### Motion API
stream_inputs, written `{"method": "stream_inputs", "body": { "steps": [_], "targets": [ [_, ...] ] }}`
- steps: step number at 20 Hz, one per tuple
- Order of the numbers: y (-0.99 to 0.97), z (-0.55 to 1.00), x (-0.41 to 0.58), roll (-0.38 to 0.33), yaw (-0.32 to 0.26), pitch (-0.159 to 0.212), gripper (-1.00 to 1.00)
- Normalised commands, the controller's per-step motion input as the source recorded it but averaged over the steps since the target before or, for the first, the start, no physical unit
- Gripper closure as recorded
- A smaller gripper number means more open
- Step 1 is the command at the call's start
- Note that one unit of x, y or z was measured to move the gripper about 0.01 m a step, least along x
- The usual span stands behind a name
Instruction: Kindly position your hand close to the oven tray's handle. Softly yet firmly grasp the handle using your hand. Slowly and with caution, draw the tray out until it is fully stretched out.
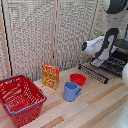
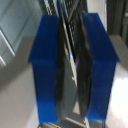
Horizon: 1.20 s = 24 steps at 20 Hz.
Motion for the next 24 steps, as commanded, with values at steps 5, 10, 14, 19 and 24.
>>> {"method": "stream_inputs", "body": {
  "steps": [5,10,14,19,24],
  "targets": [
    [0.8,0.02,0.002,-0.046,-0.026,-0.163,1.0],
    [0.88,0.0,0.027,-0.058,-0.008,-0.14,1.0],
    [0.87,-0.08,0.206,-0.049,0.0,-0.081,1.0],
    [0.84,-0.19,0.222,-0.064,0.0,-0.056,1.0],
    [0.85,-0.35,0.082,-0.051,0.013,-0.022,1.0]
  ]
}}
